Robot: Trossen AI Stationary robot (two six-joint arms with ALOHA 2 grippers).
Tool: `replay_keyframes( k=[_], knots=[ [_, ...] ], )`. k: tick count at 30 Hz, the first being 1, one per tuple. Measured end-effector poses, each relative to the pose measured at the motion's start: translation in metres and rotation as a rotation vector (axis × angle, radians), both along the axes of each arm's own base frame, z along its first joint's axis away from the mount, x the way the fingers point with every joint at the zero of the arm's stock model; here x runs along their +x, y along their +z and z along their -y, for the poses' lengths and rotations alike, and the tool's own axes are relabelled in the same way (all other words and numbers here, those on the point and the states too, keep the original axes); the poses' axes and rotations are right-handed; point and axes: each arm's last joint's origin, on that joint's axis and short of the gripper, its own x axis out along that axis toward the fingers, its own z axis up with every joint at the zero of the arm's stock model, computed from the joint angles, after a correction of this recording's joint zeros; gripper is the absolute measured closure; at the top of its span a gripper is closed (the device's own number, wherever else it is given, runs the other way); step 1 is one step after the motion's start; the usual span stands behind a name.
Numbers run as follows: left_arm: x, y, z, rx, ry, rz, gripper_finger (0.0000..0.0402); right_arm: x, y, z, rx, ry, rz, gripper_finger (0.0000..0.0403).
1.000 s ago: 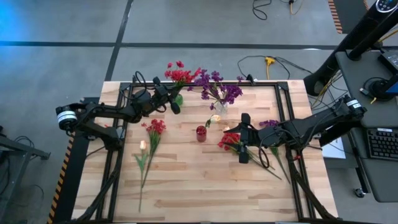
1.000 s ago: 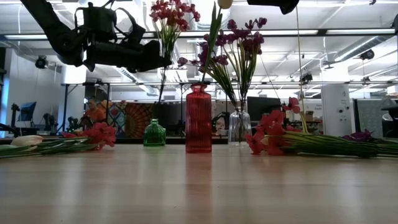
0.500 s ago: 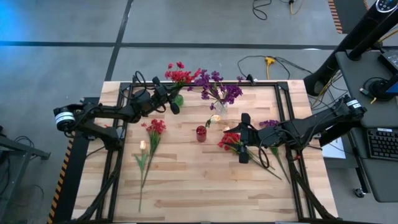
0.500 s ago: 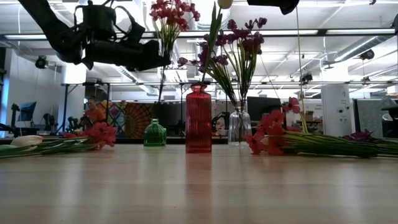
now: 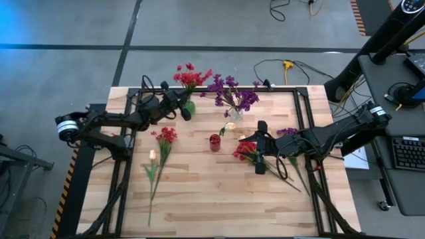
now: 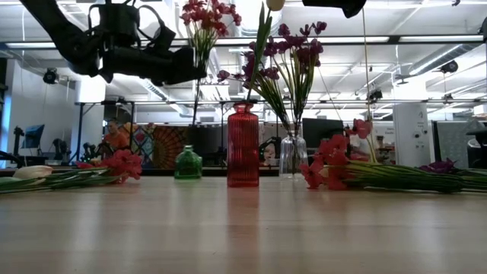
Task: Sort flowers into vase by color
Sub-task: Put the red flowers into the green vase
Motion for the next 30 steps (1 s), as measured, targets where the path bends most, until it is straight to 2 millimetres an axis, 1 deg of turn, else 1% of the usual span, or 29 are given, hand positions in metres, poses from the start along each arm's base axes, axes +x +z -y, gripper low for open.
replay_keyframes(
  k=[4, 11, 15, 25, 30],
  knots=[
    [-0.0018, 0.0029, 0.0009, -0.002, -0.001, 0.007, 0.039, 0.0, 0.0001, 0.0001, -0.001, 0.0, 0.0, 0.0207],
    [-0.0029, 0.0007, -0.0005, -0.016, 0.061, -0.012, 0.039, 0.0, 0.0, 0.0, -0.001, 0.0, 0.0, 0.0207],
    [-0.0029, 0.0013, -0.0004, -0.014, 0.06, -0.006, 0.039, 0.0, 0.0, 0.0, -0.001, 0.0, 0.0, 0.0207],
    [-0.0068, 0.0095, 0.0005, 0.006, 0.064, 0.023, 0.039, 0.0, 0.0, 0.0, -0.006, 0.002, -0.001, 0.0207],
    [-0.007, 0.0051, -0.0039, 0.007, 0.088, -0.004, 0.039, 0.0, 0.0, 0.0001, -0.007, 0.002, -0.001, 0.0207]
  ],
)
